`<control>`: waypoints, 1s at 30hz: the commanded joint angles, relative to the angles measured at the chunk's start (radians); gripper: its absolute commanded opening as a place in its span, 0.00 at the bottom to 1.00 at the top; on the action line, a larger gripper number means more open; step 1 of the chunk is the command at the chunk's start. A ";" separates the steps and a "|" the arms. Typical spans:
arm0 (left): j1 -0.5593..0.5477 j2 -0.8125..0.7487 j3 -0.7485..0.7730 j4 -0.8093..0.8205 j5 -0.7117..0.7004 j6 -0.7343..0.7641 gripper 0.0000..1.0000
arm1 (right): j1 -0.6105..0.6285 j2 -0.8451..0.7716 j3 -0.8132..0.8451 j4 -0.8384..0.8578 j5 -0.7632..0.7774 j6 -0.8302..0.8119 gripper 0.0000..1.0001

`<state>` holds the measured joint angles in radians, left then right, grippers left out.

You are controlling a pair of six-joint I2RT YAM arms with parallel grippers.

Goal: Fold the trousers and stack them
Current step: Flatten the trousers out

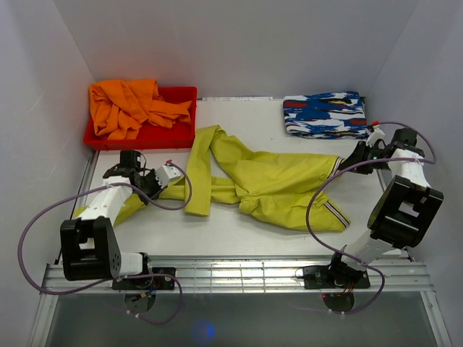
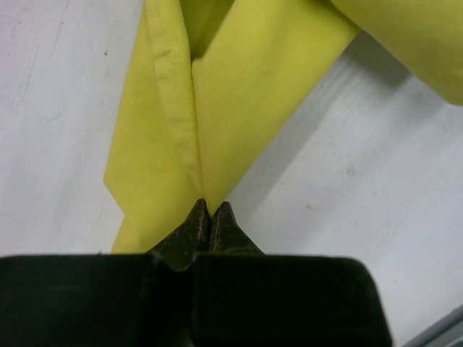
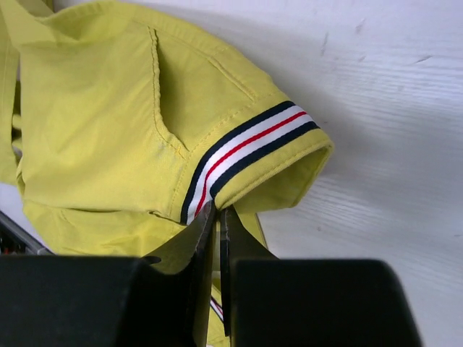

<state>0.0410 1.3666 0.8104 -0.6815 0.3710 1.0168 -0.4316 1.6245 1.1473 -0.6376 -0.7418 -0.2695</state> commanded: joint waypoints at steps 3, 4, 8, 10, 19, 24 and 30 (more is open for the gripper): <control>0.069 -0.135 0.022 -0.286 0.048 0.225 0.00 | -0.077 0.004 0.164 0.003 -0.033 0.004 0.08; 0.106 -0.141 0.033 -0.312 0.054 0.247 0.00 | -0.082 0.008 0.179 0.004 -0.027 0.006 0.08; 0.233 -0.120 0.105 -0.441 0.071 0.379 0.00 | -0.088 0.037 0.230 0.004 0.025 -0.002 0.08; 0.313 -0.103 0.144 -0.499 0.054 0.460 0.00 | -0.090 0.052 0.232 0.006 0.065 -0.014 0.08; 0.387 -0.009 0.249 -0.526 0.114 0.479 0.19 | -0.052 0.155 0.216 0.011 0.128 -0.037 0.08; 0.333 0.080 0.348 -0.529 0.167 0.274 0.98 | -0.013 0.183 0.288 -0.190 0.172 -0.174 0.56; 0.332 0.083 0.382 -0.621 0.230 0.267 0.98 | -0.021 0.031 0.234 -0.379 0.326 -0.414 0.87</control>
<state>0.3740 1.4994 1.1965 -1.2186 0.5213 1.2934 -0.4435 1.7741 1.3842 -0.8680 -0.5072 -0.5026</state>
